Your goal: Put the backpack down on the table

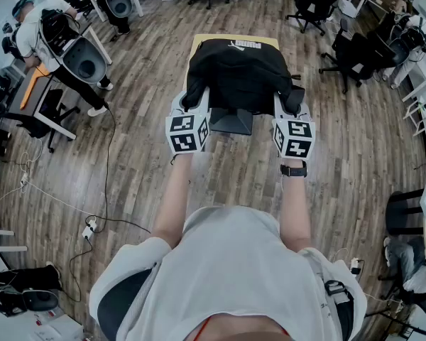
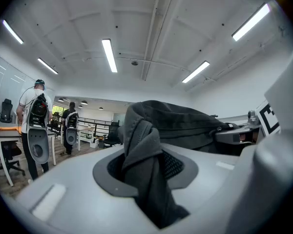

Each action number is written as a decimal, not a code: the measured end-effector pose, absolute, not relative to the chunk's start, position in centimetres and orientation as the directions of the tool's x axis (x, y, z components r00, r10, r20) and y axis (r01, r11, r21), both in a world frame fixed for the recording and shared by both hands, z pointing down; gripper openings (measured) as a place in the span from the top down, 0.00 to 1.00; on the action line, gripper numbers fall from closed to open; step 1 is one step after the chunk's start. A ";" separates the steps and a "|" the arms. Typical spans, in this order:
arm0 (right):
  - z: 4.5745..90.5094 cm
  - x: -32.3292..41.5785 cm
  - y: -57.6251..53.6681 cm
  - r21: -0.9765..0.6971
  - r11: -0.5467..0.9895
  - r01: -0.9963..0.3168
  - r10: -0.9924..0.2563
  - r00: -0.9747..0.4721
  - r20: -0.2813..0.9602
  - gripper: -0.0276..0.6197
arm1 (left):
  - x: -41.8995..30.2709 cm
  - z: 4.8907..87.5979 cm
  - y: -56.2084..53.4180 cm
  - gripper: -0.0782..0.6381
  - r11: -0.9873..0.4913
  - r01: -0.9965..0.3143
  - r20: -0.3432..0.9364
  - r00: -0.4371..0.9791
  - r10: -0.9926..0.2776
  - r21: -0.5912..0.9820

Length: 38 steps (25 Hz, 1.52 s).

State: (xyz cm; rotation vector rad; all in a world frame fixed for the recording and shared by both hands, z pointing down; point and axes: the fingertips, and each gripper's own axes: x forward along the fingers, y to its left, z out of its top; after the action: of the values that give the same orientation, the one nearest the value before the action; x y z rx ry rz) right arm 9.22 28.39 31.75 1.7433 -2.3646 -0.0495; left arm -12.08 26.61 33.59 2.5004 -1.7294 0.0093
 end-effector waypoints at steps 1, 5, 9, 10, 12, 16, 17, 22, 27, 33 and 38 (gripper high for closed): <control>31.8 9.1 28.3 0.147 0.301 -0.942 -0.949 -0.281 0.144 0.87 | -12.2 33.6 26.5 0.72 -0.351 -0.933 0.063 0.356 -0.932 0.081; 32.2 8.2 28.3 0.145 0.296 -0.944 -0.950 -0.275 0.151 0.87 | -13.1 34.0 26.4 0.72 -0.359 -0.930 0.067 0.365 -0.929 0.085; 33.2 6.9 28.5 0.139 0.291 -0.947 -0.950 -0.268 0.161 0.87 | -14.5 34.9 26.5 0.72 -0.367 -0.926 0.072 0.374 -0.925 0.091; 33.4 6.7 28.6 0.137 0.289 -0.947 -0.950 -0.266 0.165 0.87 | -14.7 35.2 26.6 0.72 -0.370 -0.924 0.075 0.377 -0.923 0.093; 33.8 6.6 28.6 0.135 0.284 -0.949 -0.950 -0.260 0.175 0.87 | -14.8 35.5 26.8 0.72 -0.379 -0.920 0.078 0.387 -0.919 0.096; 34.1 6.6 27.9 0.139 0.276 -0.951 -0.951 -0.248 0.187 0.86 | -14.9 36.0 26.3 0.72 -0.387 -0.916 0.081 0.396 -0.915 0.102; 34.2 6.5 27.7 0.142 0.277 -0.950 -0.950 -0.249 0.188 0.86 | -15.0 36.1 26.2 0.72 -0.386 -0.917 0.082 0.395 -0.915 0.104; 34.7 6.8 26.1 0.131 0.285 -0.950 -0.947 -0.258 0.191 0.86 | -14.8 36.3 24.9 0.72 -0.388 -0.916 0.082 0.396 -0.914 0.100; 35.4 6.6 22.3 0.121 0.294 -0.948 -0.943 -0.266 0.200 0.85 | -15.1 37.0 21.6 0.72 -0.383 -0.919 0.097 0.391 -0.915 0.094; 35.7 7.6 15.2 0.102 0.315 -0.944 -0.938 -0.293 0.184 0.85 | -14.2 36.7 15.1 0.72 -0.367 -0.928 0.090 0.372 -0.924 0.068; 35.9 9.2 8.2 0.099 0.322 -0.942 -0.936 -0.300 0.186 0.84 | -12.6 36.8 8.7 0.72 -0.357 -0.932 0.101 0.361 -0.927 0.055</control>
State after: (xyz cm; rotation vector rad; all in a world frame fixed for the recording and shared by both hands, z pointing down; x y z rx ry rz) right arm 9.19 8.17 35.90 1.7159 -2.3758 0.0420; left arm -12.59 8.65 36.85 2.5054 -1.7183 0.0790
